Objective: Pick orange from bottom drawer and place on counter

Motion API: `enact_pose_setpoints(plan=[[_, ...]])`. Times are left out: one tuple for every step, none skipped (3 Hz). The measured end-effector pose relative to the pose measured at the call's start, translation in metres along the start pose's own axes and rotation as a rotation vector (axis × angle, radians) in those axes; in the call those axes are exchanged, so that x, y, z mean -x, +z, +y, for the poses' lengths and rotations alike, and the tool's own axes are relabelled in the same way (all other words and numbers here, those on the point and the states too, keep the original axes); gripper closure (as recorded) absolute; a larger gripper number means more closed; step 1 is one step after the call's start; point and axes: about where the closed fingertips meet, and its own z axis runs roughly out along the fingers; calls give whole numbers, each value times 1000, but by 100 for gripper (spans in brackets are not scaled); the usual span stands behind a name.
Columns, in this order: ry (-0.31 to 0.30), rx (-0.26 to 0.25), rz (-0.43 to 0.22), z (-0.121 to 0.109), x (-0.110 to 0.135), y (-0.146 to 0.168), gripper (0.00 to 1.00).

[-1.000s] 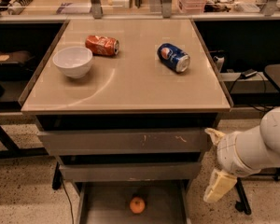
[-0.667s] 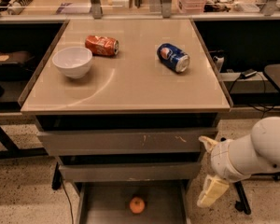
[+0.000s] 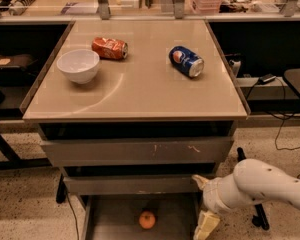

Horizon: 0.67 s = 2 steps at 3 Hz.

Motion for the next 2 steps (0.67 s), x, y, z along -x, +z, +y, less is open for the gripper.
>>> enact_pose_setpoints(plan=[[-42,53,-36,2,-17,63,0],[-47,98,-53,3,-37,117,0]])
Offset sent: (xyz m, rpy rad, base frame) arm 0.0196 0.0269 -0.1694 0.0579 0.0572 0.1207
